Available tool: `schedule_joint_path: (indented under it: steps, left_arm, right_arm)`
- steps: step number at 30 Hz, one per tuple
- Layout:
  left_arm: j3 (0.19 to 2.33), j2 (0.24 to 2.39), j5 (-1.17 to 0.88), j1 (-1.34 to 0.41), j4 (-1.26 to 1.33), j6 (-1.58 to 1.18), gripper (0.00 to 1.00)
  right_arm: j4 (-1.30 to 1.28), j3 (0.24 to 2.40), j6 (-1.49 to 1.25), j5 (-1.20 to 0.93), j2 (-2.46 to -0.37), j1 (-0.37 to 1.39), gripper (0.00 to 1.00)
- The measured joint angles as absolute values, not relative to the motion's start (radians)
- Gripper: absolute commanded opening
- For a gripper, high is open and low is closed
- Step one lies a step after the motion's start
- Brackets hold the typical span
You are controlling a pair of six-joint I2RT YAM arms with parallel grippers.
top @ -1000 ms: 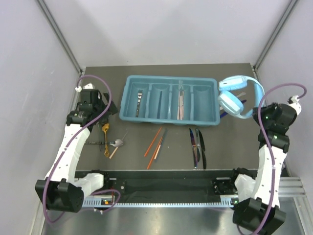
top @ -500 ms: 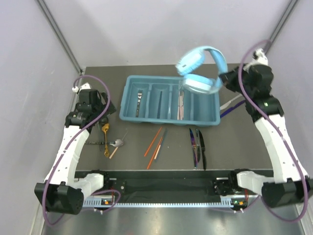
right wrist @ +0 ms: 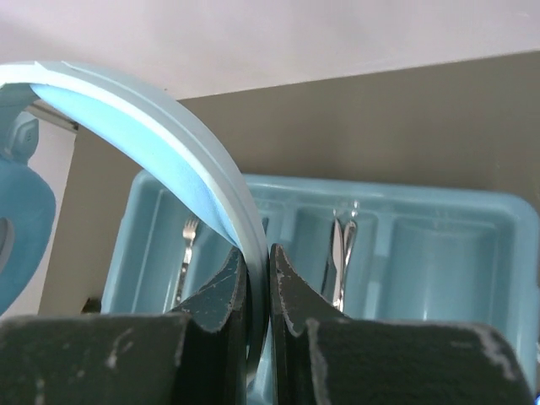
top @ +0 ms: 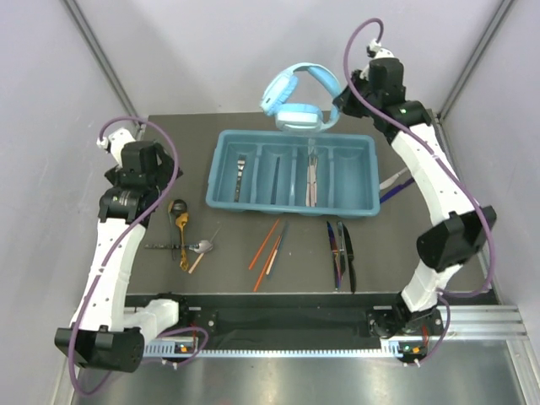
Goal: Sort the eating utensils into containers
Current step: Place the distractor at the center of the board.
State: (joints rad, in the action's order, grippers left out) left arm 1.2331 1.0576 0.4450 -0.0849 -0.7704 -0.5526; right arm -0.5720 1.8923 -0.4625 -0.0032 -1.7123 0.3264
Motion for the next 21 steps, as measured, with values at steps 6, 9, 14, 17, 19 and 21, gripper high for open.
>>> schedule_joint_path:
  steps: [6,9,14,17,19,21]
  left_arm:
    - [1.24,1.103,0.419,-0.081,-0.731,-0.554,0.99]
    - [1.222,1.118,0.393,-0.081,-0.709,-0.554,0.99]
    - [1.153,1.119,0.37,-0.081,-0.699,-0.551,0.99]
    - [1.114,1.117,0.355,-0.081,-0.693,-0.548,0.99]
    - [1.079,1.111,0.327,-0.081,-0.675,-0.538,0.99]
    - [1.044,1.108,0.281,-0.081,-0.648,-0.522,0.99]
  right_arm:
    - [-0.561,2.035,-0.392,0.004,-1.836,0.356,0.0]
    - [-0.556,2.117,-0.345,0.02,-1.896,0.357,0.0]
    - [-0.444,2.175,-0.297,0.045,-2.006,0.355,0.0]
    - [-0.375,2.173,-0.289,0.049,-2.077,0.355,0.0]
    - [-0.334,2.174,-0.295,0.053,-2.135,0.356,0.0]
    - [-0.305,2.175,-0.312,0.059,-2.191,0.356,0.0]
